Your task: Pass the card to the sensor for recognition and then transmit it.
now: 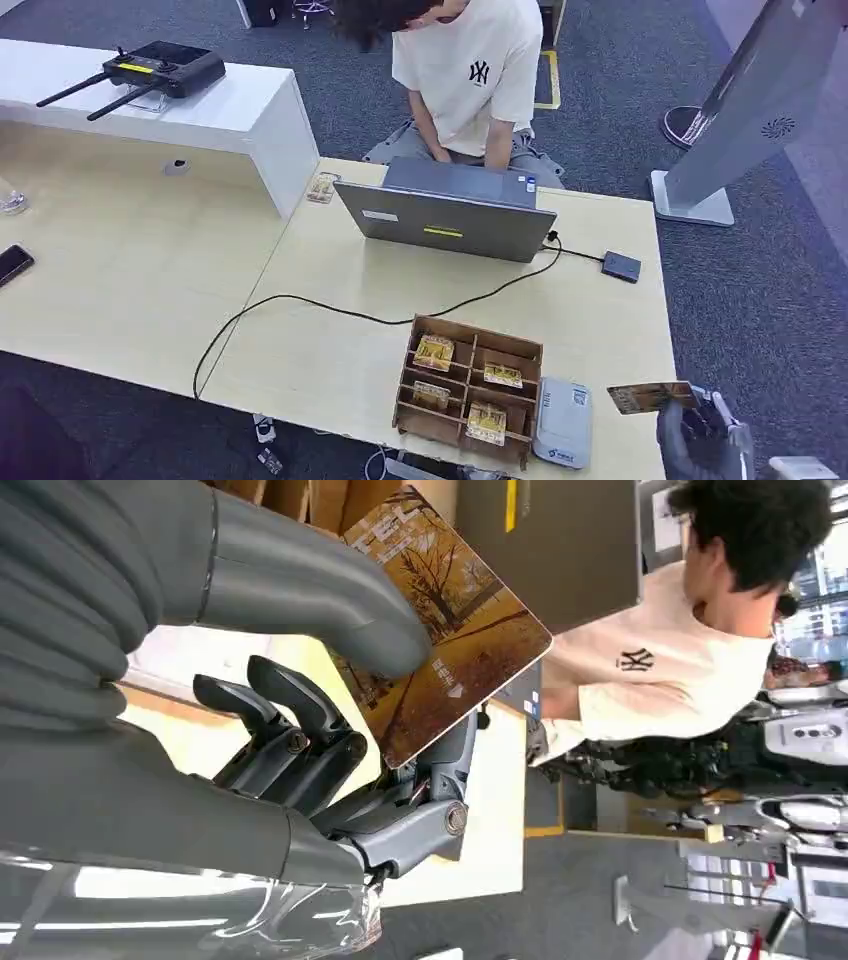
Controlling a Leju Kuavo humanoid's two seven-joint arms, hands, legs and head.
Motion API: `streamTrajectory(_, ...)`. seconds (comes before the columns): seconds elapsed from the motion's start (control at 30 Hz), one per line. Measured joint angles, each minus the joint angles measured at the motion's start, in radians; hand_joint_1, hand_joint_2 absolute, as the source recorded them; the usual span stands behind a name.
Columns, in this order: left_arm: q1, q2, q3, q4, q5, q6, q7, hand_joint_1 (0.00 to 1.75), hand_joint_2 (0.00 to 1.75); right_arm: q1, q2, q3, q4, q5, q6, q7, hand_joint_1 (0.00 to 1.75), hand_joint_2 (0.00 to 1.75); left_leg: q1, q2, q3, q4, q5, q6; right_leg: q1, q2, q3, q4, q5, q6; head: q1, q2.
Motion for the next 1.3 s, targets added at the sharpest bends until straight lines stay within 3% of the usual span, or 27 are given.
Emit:
streamTrajectory(0.2, 0.001, 0.016, 0.02, 0.0, 0.019, -0.018, -0.008, 0.0, 1.75, -0.023, -0.011, 0.067, 0.023, 0.011, -0.019, 0.019, 1.75, 1.75, 0.0, 0.0, 0.0, 0.0, 0.0, 0.0, 0.0, 0.0, 0.0, 0.0, 0.0, 0.0, 0.0, 0.0)
streamTrajectory(0.73, 0.007, 0.055, 0.038, 0.0, 0.024, -0.042, -0.012, 0.0, 1.75, -0.064, -0.087, 0.211, 0.088, 0.087, -0.168, 0.085, 1.75, 1.75, 0.0, 0.0, 0.0, 0.0, 0.0, 0.0, 0.0, 0.0, 0.0, 0.0, 0.0, 0.0, 0.0, 0.0)
streamTrajectory(1.3, 0.013, 0.074, 0.041, 0.0, 0.016, -0.054, -0.015, 0.0, 1.75, -0.096, -0.119, 0.239, 0.145, 0.206, -0.221, 0.143, 1.75, 1.75, 0.0, 0.0, 0.0, 0.0, 0.0, 0.0, 0.0, 0.0, 0.0, 0.0, 0.0, 0.0, 0.0, 0.0)
